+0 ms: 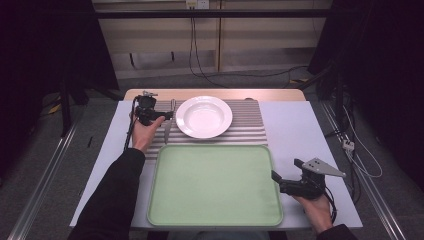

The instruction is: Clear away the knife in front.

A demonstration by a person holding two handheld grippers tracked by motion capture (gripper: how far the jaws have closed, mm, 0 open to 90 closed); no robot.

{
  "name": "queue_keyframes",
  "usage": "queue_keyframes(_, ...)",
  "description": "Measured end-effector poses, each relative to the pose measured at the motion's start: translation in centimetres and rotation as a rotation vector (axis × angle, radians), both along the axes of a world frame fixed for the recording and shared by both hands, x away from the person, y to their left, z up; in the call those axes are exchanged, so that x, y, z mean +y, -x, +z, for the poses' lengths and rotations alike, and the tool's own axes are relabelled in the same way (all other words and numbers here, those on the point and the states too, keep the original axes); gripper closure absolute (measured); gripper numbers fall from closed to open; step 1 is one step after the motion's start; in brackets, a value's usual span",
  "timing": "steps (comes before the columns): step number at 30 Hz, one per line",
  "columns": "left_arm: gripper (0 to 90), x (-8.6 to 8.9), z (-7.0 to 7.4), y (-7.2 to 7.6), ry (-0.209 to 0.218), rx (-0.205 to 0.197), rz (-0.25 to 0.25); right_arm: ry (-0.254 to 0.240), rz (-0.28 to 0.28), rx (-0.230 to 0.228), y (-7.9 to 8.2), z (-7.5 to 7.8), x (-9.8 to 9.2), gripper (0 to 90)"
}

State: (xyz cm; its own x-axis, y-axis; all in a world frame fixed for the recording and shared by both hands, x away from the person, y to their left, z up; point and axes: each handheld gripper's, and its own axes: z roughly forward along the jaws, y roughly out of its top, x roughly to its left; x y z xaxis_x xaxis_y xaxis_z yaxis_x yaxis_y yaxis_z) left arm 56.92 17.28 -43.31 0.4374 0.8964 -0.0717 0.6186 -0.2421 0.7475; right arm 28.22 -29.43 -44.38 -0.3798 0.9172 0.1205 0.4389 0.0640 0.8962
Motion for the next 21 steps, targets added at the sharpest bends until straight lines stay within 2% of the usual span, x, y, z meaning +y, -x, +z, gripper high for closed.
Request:
queue_keyframes(3,16.8,-0.2,-0.3,-0.6,-0.036,0.015,-0.004,0.0,-0.001,0.002,0.0,0.0,0.0,3.4)
queue_keyframes(4,19.4,-0.3,-0.4,-0.7,-0.04,0.023,-0.004,0.001,-0.001,0.001,-0.1,0.0,0.0,3.4)
queue_keyframes(5,19.4,-0.4,-0.6,-1.0,-0.024,0.026,-0.003,0.001,-0.001,0.001,-0.1,0.0,0.0,3.4)
queue_keyframes(7,26.3,-0.6,-0.8,-1.4,-0.064,0.024,0.001,0.0,-0.002,-0.001,0.0,0.0,0.0,3.5)
queue_keyframes(8,27.7,-0.6,-0.9,-1.6,-0.061,0.038,-0.002,0.0,-0.002,0.0,0.0,0.0,0.0,3.5)
queue_keyframes(9,32.9,-0.7,-1.1,-1.9,-0.055,0.042,0.005,0.0,-0.001,0.0,0.0,0.0,0.0,3.5)
queue_keyframes(12,34.0,-1.1,-1.3,-2.5,-0.068,0.067,0.004,0.001,-0.001,0.002,0.0,-0.1,-0.1,3.5)
queue_keyframes(13,39.0,-1.3,-1.4,-2.6,-0.08,0.066,0.005,0.001,0.0,0.002,0.0,-0.1,-0.1,3.5)
queue_keyframes(16,42.2,-1.9,-1.7,-3.0,-0.081,0.082,-0.004,0.001,0.001,0.001,0.0,-0.1,-0.1,3.5)
queue_keyframes(18,47.1,-2.5,-2.0,-3.2,-0.124,0.091,0.005,0.001,-0.001,0.004,0.0,-0.1,-0.2,3.5)
queue_keyframes(19,47.9,-2.7,-2.1,-3.3,-0.12,0.078,0.023,0.001,-0.001,0.003,0.0,-0.1,-0.2,3.5)
queue_keyframes(20,47.9,-2.7,-2.2,-3.3,-0.099,0.083,0.027,0.001,-0.001,0.003,0.0,-0.1,-0.2,3.5)
queue_keyframes(21,53.4,-2.8,-2.4,-3.4,-0.087,0.1,0.027,-0.001,-0.002,-0.001,0.0,-0.1,-0.2,3.5)
